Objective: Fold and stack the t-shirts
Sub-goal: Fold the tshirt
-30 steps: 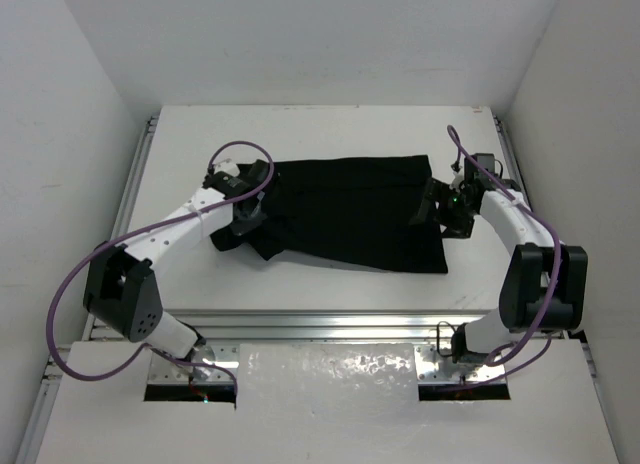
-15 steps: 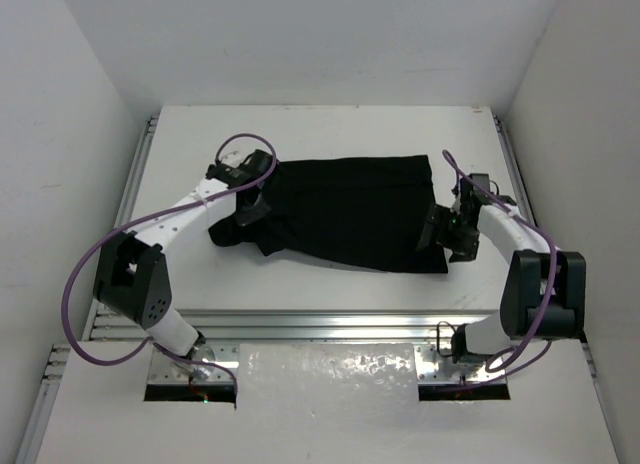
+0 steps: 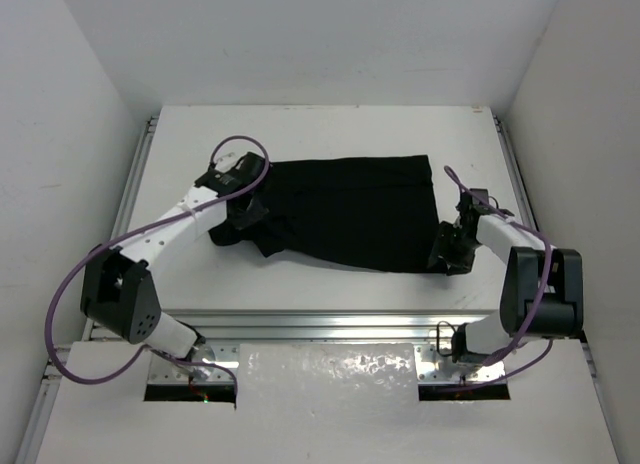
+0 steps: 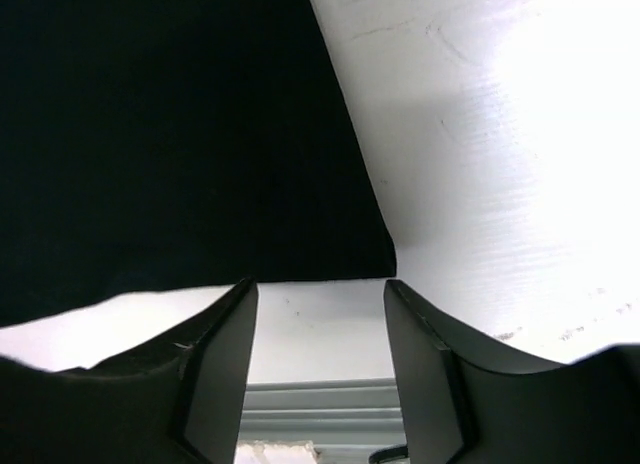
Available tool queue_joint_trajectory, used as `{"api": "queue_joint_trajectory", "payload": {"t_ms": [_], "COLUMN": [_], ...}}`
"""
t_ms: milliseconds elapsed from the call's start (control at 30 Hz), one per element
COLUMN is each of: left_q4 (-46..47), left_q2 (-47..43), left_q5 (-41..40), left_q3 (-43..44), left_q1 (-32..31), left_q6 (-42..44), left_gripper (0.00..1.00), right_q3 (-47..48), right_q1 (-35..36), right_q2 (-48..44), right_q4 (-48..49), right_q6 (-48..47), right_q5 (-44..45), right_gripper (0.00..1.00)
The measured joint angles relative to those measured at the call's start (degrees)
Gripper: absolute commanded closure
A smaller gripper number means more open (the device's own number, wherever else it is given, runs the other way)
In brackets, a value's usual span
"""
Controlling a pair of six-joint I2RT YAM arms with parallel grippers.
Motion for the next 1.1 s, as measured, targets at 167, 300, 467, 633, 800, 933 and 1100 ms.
{"api": "queue_joint_trajectory", "payload": {"t_ms": [167,300,467,633,800,933,1100], "left_q4": [-0.1,-0.1,-0.2,-0.9,-2.6,-4.1,-3.4], "left_q2": [-2.5,-3.6,-4.5,-6.2,-7.2,-5.0,-0.2], "left_q5": [0.9,1.4,2.0,1.9,0.4,-1.0,-1.5], "left_q3": [-2.1,-4.2,-6.2,-6.4,-4.5,0.4,5.9], "left_q1": [0.0,0.0,0.0,0.0,0.3,1.7,5.5], "left_q6": [0.0,-0.2,-0.3,-0.9,-2.3,-2.9,-1.6], "left_gripper": [1.00,1.00,1.00,1.00,1.00,1.00,1.00], "right_q3": [-1.2,-1.9,-1.9,-1.7,4.8,12.6,21.0], "right_q1": [0.0,-0.2,-0.2,-0.2,-0.2,-0.2,-0.2], "right_q2": [2.5,2.8,2.8,0.9,-0.6,1.4,8.2], "right_q4": [2.7,3.4,3.8,2.7,-1.8,-4.0,-5.6], "right_q6": [-0.1,-0.1,0.0,0.4,-0.3,-1.8,-4.0], "right_q5": [0.1,0.7,1.2,1.0,0.8,0.8,0.8], "right_gripper": [0.58,0.69,0.92,0.94,1.00,1.00,1.00]}}
